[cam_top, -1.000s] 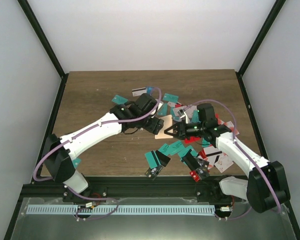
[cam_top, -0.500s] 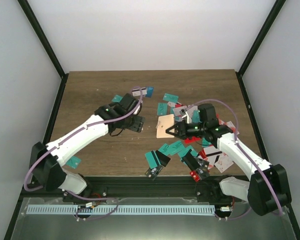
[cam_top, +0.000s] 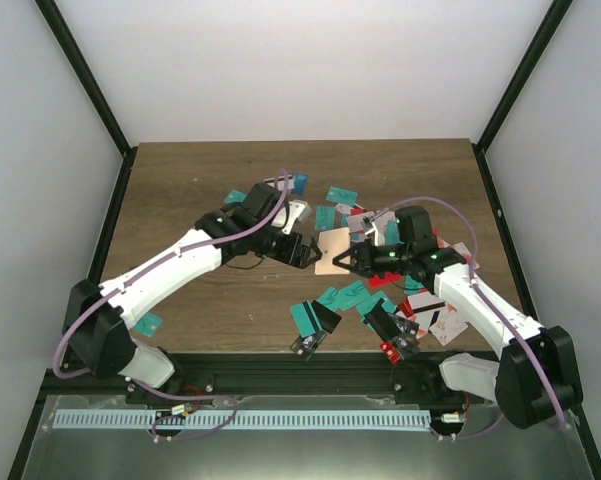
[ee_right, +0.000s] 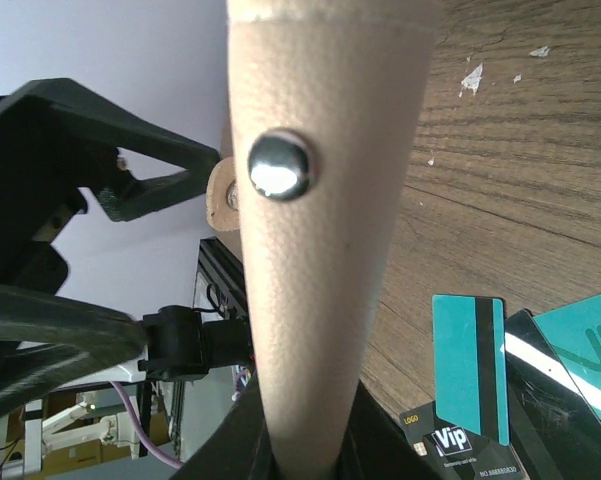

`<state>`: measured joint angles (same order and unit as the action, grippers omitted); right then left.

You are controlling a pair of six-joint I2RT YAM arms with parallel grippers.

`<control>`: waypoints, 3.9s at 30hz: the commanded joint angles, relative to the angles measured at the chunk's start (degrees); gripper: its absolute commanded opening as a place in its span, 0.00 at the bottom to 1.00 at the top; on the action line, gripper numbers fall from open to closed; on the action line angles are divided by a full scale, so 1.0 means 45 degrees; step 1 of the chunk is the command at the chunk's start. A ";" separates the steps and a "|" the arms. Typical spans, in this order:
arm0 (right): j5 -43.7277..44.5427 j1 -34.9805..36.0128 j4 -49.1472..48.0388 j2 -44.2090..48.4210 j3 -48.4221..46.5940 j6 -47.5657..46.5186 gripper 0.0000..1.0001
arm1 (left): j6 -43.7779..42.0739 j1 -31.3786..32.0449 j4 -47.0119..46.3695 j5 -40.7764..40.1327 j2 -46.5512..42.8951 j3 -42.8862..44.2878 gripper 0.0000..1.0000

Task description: Put the credit cards into the card holder

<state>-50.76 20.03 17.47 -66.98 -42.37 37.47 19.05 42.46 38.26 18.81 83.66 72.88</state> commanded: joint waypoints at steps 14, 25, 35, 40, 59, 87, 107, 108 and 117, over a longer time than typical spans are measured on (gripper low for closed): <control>-0.0296 -0.0016 0.0236 -0.0060 -0.0916 -0.0753 0.01 | 0.0528 0.0120 -0.1470 0.0205 0.1589 0.0407 0.34; -0.0816 -0.0010 -0.0076 -0.0381 -0.0270 -0.1012 0.01 | 0.0648 0.0129 -0.2028 -0.0266 0.1042 -0.0401 0.04; 0.0180 0.0895 -0.3928 -0.1678 0.1451 0.0788 0.03 | 0.0240 0.0010 -0.2464 -0.1279 0.0637 -0.2265 0.04; 0.0903 0.1724 -0.5311 -0.3670 0.1418 0.0994 0.06 | 0.0082 -0.0584 -0.2947 -0.1426 0.0725 -0.3492 0.04; 0.2460 0.2015 -0.2159 -0.8668 -0.2419 -0.1394 0.28 | 0.0181 -0.1703 -0.3463 -0.1073 0.1518 -0.4308 0.04; 0.4433 0.3033 0.1627 -0.6742 -0.4539 -0.2633 0.82 | -0.0249 -0.1720 -0.2897 0.0157 0.1424 -0.3206 0.04; 0.5538 0.3605 0.2464 -0.7965 -0.5682 -0.3035 0.71 | -0.0700 -0.1720 -0.2219 0.0531 0.1484 -0.2298 0.04; 0.5536 0.3614 0.2452 -0.7967 -0.5672 -0.3059 0.71 | -0.0713 -0.1720 -0.2216 0.0545 0.1509 -0.2276 0.04; 0.6902 0.3625 0.2901 -0.7940 -0.5748 -0.3128 0.65 | -0.1030 -0.1720 -0.1885 0.0234 0.1513 -0.2076 0.04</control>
<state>-25.04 35.83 28.18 -102.59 -65.98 24.21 16.10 34.65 28.99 20.10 91.44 61.58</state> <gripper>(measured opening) 0.664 0.041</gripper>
